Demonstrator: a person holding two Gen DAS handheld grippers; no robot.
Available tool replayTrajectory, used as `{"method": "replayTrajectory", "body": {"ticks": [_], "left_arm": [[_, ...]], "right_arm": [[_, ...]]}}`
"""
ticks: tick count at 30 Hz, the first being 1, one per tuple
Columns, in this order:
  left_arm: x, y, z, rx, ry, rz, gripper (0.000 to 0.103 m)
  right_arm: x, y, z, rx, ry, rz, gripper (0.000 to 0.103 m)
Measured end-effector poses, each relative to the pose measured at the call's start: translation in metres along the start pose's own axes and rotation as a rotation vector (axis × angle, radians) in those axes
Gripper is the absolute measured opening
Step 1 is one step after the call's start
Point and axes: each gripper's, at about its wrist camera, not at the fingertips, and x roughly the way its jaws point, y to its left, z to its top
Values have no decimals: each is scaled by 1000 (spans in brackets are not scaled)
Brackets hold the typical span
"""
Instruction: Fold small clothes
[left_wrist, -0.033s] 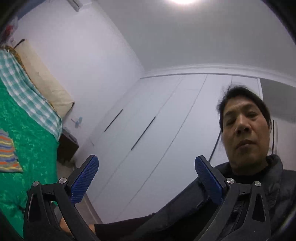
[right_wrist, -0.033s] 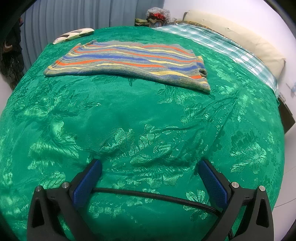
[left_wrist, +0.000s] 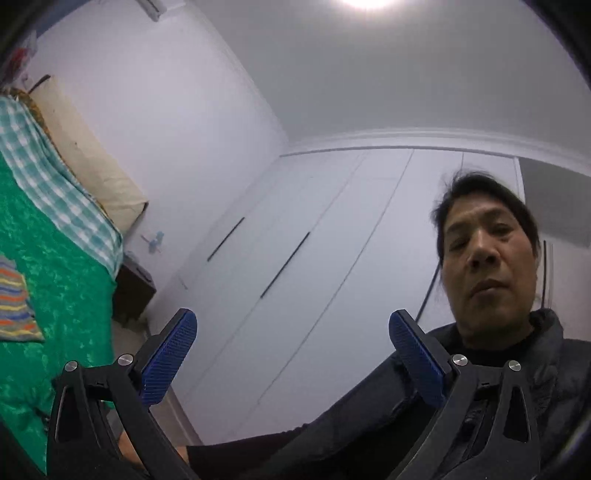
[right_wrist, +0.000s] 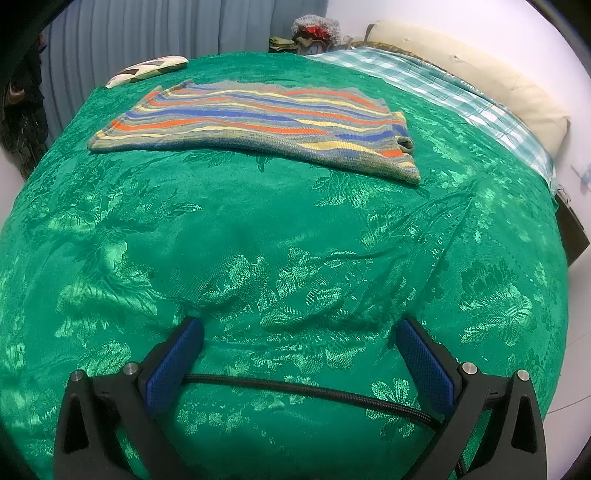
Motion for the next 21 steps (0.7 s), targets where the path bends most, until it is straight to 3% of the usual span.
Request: {"method": "replayTrajectory", "body": {"ticks": [10,16,19,21], "left_arm": [[-17,-4,2,-28,8,16,103],[-32,3,1,-71,4,76,103],[-38,4,2,-68,14,203,103],[-41,5,3,-41,22,423,103]], "right_arm": [[0,1,0,1,-2,2,103],[-1,1,1,4,-5,5,103],[-4,-2,3,20,-6,34,103],[-13,-12,6,52,-2,104,103]]}}
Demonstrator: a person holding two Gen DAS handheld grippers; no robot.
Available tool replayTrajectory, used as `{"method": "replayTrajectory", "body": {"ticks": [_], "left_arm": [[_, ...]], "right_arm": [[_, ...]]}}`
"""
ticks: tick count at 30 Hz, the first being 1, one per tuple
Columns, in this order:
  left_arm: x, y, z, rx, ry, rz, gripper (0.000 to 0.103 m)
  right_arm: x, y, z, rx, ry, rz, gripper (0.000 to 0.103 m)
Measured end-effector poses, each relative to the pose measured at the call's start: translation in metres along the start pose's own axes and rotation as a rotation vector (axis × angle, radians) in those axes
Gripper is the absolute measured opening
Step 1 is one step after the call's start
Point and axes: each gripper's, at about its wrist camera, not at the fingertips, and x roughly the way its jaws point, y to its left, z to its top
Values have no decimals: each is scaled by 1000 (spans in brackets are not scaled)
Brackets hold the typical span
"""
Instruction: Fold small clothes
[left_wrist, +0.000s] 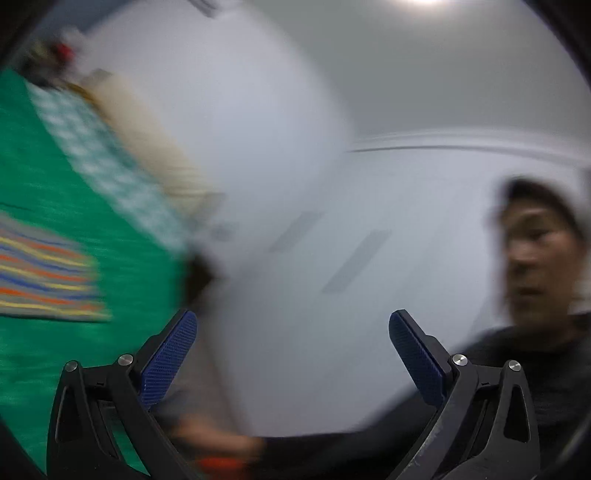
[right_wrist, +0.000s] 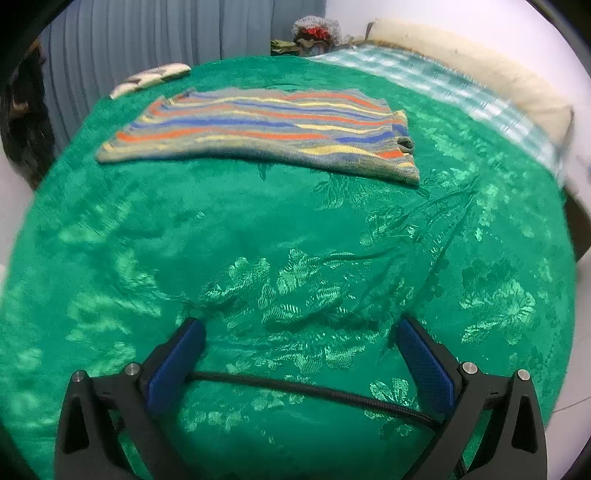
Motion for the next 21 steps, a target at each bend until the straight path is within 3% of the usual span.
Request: {"method": "replayTrajectory", "body": {"ticks": [2,3,5,6,8,11,14,17,21], "left_arm": [[3,4,-1,54,25,311,103],[8,9,-4,95,56,514,103],[16,21,-10,132,108,749,103],[17,29,-14,124,125,829,103],[12,42,-20,72,117,899,103],[-1,50,-27,-1,91,976,103],[-3,40,-31,38,97,1058,103],[-3,29,-38,115,119,1117,103],[4,26,-43,149,144,1146,103]], "right_arm": [[-29,-19,4,90,-85,153,103],[-48,-33,5,160,-154,266,103],[-77,-55,7,265,-255,492,103],[-94,-67,7,313,-325,622,103],[-120,-77,10,332,-420,805,103],[-152,-79,17,290,-512,975,103],[-175,-75,25,255,-558,1150,103],[-195,-67,35,183,-596,1247,103],[-212,-54,52,113,-620,1286,103]]}}
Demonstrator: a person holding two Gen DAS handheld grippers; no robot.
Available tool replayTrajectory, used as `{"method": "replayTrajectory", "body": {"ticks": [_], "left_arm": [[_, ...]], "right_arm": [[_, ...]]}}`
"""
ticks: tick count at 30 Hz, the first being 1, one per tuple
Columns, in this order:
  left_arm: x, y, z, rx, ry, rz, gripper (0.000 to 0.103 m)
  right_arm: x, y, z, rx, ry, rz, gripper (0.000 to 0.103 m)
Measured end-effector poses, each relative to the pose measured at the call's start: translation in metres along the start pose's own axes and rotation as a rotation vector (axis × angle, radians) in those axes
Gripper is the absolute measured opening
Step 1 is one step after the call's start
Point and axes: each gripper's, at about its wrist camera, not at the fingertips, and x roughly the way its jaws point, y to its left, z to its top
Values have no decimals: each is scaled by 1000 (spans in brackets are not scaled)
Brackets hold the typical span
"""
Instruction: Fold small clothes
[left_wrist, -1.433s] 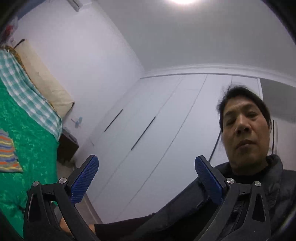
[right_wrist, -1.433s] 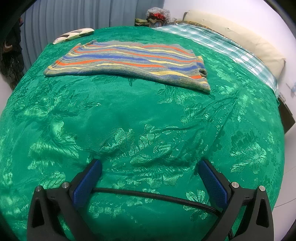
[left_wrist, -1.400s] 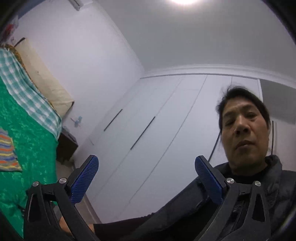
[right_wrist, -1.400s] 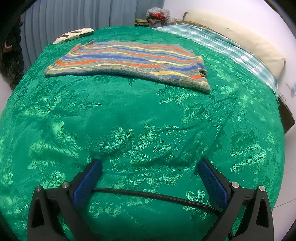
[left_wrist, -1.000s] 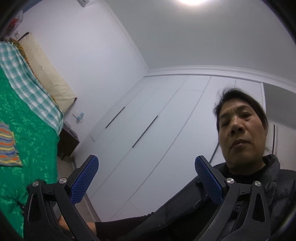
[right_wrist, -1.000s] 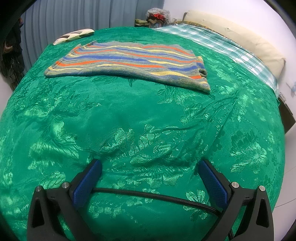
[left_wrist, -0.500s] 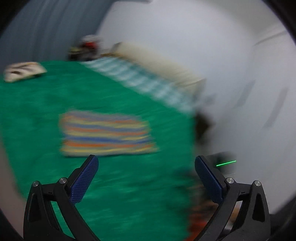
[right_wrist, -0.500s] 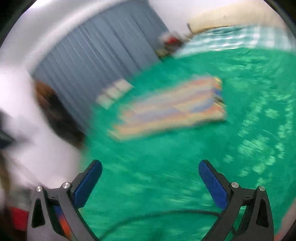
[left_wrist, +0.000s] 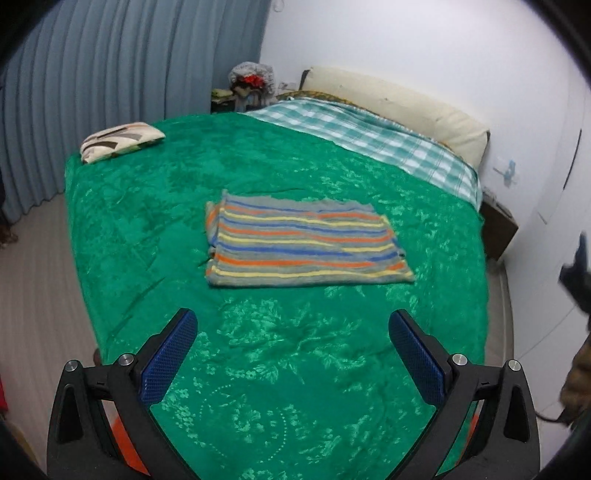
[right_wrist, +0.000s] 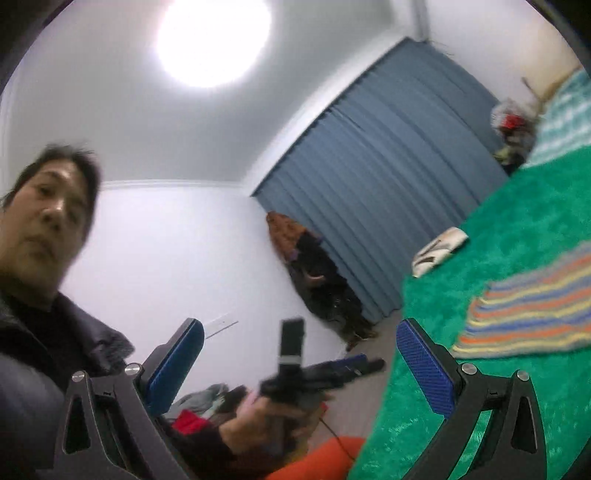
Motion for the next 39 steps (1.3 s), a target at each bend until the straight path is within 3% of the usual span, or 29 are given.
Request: {"method": "replayTrajectory", "body": {"ticks": [4,12,20,26,33,39], "left_arm": [[11,-4,-1,-27,14,9,103],[34,-25,-7,-5,21,70,103],[51,-26,-15,10,69,78,103],[63,-34,-20,47,112,127,103],[91,-40,-18,117,200,453,103],[97,-39,-21,221,165,693,103]], "right_arm": [[13,4,9,-29,7,-9,103],[15,10,13,-11,-5,64,103],[25,-8,20,29,55,-180,103],[25,-21,22,78,65,-271,103],[8,-36,22,115,69,-337,103],[11,-47,14,134,107,-379,103]]}}
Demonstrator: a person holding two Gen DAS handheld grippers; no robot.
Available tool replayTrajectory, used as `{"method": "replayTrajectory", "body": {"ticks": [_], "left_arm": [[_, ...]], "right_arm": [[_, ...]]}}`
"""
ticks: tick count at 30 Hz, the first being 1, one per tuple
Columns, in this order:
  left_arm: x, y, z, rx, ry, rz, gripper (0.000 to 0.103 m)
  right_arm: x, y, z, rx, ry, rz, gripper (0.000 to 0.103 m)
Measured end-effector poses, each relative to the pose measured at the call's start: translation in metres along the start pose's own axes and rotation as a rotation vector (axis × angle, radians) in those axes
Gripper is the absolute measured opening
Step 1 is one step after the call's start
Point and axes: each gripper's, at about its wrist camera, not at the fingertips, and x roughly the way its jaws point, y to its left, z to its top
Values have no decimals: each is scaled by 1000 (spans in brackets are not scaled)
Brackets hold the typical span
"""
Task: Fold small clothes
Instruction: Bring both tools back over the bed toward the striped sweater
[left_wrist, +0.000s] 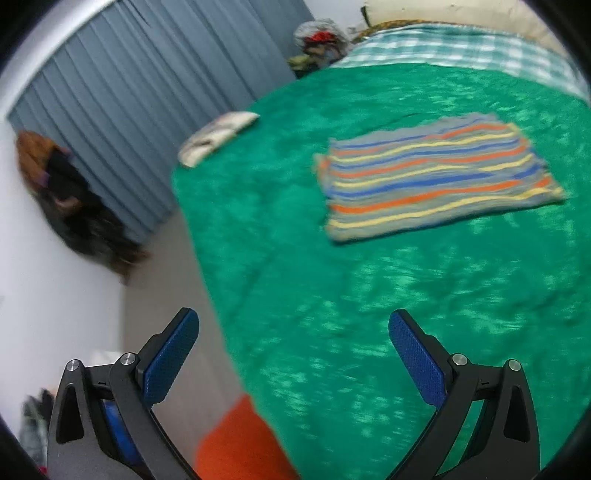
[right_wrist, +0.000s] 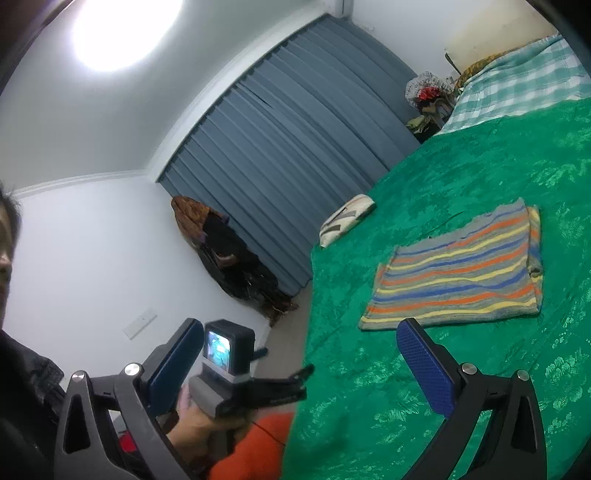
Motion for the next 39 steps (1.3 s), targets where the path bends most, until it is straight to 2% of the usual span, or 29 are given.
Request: {"method": "replayTrajectory", "body": {"ticks": [5,9,11,16,19,23,26,30,39], "left_arm": [[4,9,-1,11,-25,113,103],[1,10,0,49,-53,205,103],[-2,9,0,75,-68,239,103],[-8,6,-2,137,-100,317,103],[-8,9,-3,137,-90,303,103],[-6,17,-7,90,-44,208,103],[-7,19,-10,66,-25,162,103],[-10,15,-11,67,-24,143,103],[-8,14,-13,56,-4,88,103]], "right_arm": [[8,2,-1,-12,24,5,103],[16,7,-3,-19,42,66,103],[21,9,-4,-19,55,99,103],[34,13,-13,-20,102,108,103],[39,15,-18,-8,117,112,103],[43,17,-20,10,130,110,103],[43,23,-17,18,109,159,103],[42,26,-17,19,106,190,103],[49,23,-17,12,135,96,103]]}}
